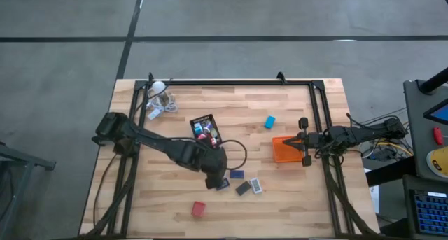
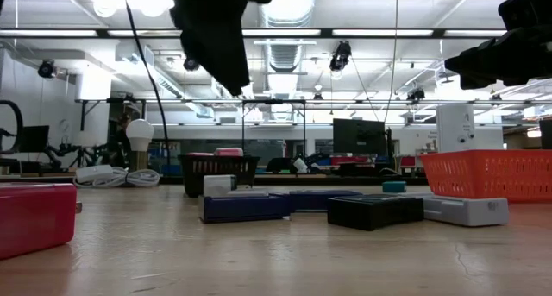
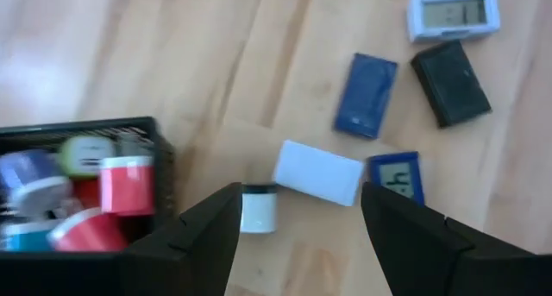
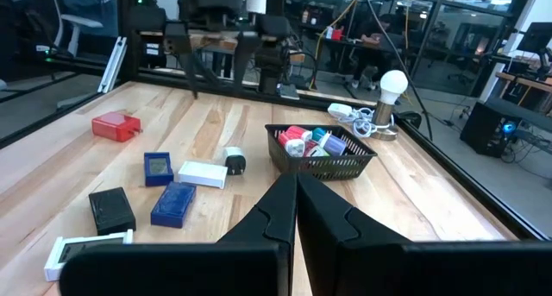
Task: Pick & Place Office items
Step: Put the white charger adapter in the black bin
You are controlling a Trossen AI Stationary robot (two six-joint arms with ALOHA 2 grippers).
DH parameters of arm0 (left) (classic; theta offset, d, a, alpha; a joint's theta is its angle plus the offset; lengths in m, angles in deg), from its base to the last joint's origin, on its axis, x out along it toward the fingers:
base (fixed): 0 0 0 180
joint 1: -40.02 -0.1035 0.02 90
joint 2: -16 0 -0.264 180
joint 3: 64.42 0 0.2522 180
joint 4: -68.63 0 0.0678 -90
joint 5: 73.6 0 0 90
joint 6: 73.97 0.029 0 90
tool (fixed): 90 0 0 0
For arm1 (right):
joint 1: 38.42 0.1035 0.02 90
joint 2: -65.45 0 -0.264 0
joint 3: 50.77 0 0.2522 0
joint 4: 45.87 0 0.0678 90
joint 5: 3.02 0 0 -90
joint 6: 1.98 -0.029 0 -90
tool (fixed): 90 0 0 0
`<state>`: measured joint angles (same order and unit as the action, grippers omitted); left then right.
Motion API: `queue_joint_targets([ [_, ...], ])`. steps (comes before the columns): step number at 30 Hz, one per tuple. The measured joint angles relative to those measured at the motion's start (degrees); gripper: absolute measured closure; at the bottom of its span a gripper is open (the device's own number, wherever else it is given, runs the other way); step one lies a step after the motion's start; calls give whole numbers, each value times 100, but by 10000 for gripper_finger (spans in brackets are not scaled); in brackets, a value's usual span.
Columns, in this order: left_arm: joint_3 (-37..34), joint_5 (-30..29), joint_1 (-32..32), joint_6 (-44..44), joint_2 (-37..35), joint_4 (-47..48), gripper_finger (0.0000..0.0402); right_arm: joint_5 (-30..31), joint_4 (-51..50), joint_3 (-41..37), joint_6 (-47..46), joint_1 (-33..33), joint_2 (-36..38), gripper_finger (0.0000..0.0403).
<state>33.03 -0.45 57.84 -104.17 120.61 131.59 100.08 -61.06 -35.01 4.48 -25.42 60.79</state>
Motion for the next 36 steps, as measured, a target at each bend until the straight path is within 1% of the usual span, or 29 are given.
queue_joint_targets([
  [4, -297, 466, -134, 109, 2, -341, 161, 2, 0, -1, 0, -2, 2, 394],
  [9, -699, 783, -298, 132, 17, -603, 161, 2, 0, 0, 0, 0, 2, 394],
  [14, -977, 1151, -537, 399, 17, -956, 161, 2, -1, 0, 0, 0, 0, 394],
  [22, -1488, 1682, -849, 406, 15, -1473, 161, 2, -2, -2, 1, -1, 0, 394],
  [25, -1696, 1789, -900, 381, 17, -1714, 161, 2, -2, 0, 0, 0, 0, 394],
  [36, -2172, 1838, -1016, 347, 17, -2220, 161, 2, -2, 0, 0, -2, 0, 394],
])
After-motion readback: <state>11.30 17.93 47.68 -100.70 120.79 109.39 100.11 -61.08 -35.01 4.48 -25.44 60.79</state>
